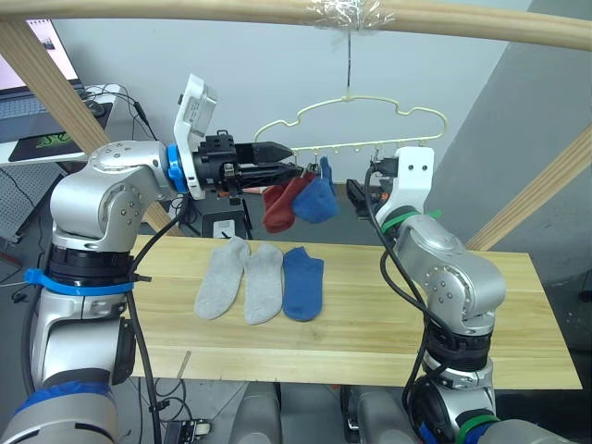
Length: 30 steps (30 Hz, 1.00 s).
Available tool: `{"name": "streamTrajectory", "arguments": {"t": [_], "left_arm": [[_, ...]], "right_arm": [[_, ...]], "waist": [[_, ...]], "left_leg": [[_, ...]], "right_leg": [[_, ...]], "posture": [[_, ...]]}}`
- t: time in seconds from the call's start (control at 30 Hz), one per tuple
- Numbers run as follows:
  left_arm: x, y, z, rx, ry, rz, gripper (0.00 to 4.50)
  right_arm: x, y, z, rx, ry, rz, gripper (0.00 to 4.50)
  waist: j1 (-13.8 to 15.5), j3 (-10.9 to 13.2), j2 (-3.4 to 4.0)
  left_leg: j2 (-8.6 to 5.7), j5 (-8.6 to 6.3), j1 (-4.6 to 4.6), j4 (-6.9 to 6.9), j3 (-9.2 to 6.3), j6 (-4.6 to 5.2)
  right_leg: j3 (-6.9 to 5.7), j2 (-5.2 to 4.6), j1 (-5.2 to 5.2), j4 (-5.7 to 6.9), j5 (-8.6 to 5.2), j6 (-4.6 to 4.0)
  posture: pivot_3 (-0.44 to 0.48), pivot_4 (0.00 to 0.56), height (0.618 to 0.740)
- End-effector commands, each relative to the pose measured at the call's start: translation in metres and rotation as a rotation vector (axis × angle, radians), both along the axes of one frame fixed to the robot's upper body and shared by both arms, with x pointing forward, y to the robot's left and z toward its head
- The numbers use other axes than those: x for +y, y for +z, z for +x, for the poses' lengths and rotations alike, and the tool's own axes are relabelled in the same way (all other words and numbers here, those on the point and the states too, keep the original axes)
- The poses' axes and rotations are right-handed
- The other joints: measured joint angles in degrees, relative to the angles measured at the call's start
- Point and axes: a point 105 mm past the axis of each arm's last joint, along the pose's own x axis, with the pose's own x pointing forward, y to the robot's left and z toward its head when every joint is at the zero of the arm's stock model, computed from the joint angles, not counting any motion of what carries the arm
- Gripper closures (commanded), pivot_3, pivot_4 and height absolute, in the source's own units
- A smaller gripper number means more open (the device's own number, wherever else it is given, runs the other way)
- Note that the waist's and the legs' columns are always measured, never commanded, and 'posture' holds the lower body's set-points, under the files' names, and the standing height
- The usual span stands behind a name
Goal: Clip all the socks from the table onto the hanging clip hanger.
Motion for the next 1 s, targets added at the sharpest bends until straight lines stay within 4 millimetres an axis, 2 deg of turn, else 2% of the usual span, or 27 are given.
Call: {"name": "streamTrajectory", "arguments": {"t": [0.03,0.47,1.0], "left_arm": [[0.002,0.012,-0.005,-0.036,-0.014,-0.004,2.46],[0.009,0.003,-0.013,0.003,-0.013,0.048,2.46],[0.011,0.001,-0.017,-0.005,0.031,0.05,2.46]], "right_arm": [[-0.004,0.011,0.001,-0.047,-0.025,0.023,1.55],[-0.012,0.009,0.016,-0.045,-0.061,0.006,1.55],[-0.012,0.022,0.047,-0.089,-0.023,-0.026,1.55]], "waist": [[0.0,0.0,0.0],[0.05,0.0,0.0],[0.46,0.0,0.0]], "left_leg": [[0.0,0.0,0.0,0.0,0.0,0.0],[0.0,0.0,0.0,0.0,0.0,0.0],[0.0,0.0,0.0,-0.01,0.0,0.01]], "right_leg": [[0.0,0.0,0.0,0.0,0.0,0.0],[0.0,0.0,0.0,0.0,0.0,0.0],[0.0,0.0,0.0,0.01,0.0,0.0]], "posture": [[0.103,0.163,0.74],[0.138,0.169,0.74],[0.18,0.172,0.74]]}}
